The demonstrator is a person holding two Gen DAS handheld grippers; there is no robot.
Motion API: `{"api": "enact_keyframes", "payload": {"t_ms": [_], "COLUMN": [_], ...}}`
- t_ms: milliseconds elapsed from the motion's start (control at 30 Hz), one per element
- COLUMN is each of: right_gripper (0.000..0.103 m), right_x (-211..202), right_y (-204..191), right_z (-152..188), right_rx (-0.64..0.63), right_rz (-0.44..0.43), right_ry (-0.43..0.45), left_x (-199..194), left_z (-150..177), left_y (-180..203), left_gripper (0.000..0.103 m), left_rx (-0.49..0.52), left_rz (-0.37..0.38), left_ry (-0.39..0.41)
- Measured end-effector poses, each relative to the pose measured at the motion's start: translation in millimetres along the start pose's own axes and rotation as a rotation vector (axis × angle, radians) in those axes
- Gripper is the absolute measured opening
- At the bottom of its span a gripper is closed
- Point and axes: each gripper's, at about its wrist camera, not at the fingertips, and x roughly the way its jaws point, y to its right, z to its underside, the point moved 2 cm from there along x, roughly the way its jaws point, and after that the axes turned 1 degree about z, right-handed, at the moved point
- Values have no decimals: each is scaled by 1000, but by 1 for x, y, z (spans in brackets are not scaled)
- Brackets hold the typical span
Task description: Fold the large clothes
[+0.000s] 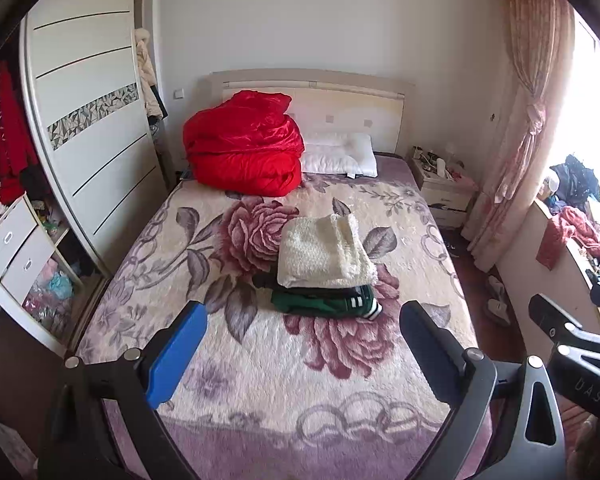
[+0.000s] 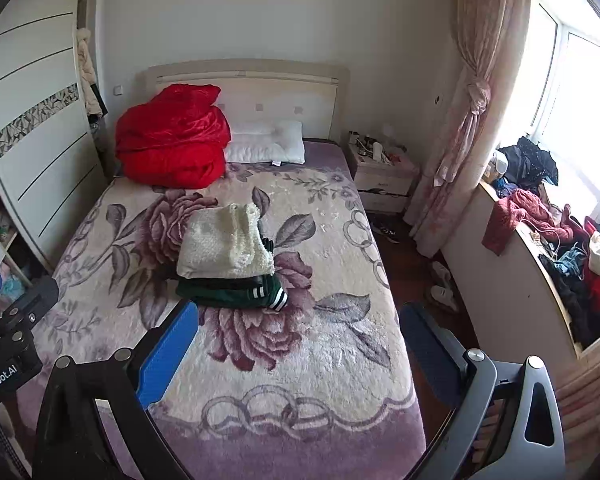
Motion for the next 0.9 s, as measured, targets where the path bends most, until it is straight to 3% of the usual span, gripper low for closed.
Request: {"api": "enact_keyframes", "payload": {"t_ms": [400,900], "right_gripper": [102,103], "right_x": [-69,-85], "right_y": [19,31], "right_z": [14,12], "right_rx": [10,6], "right_rz": [-40,-43], "right_ry": [46,55], "left_x": [-53,-72], "left_z": [7,16], "left_y": [11,12], "left_gripper": [98,99], "left_rx": [6,-2], "left_rz": [-23,-24], "left_ry": [64,90]}}
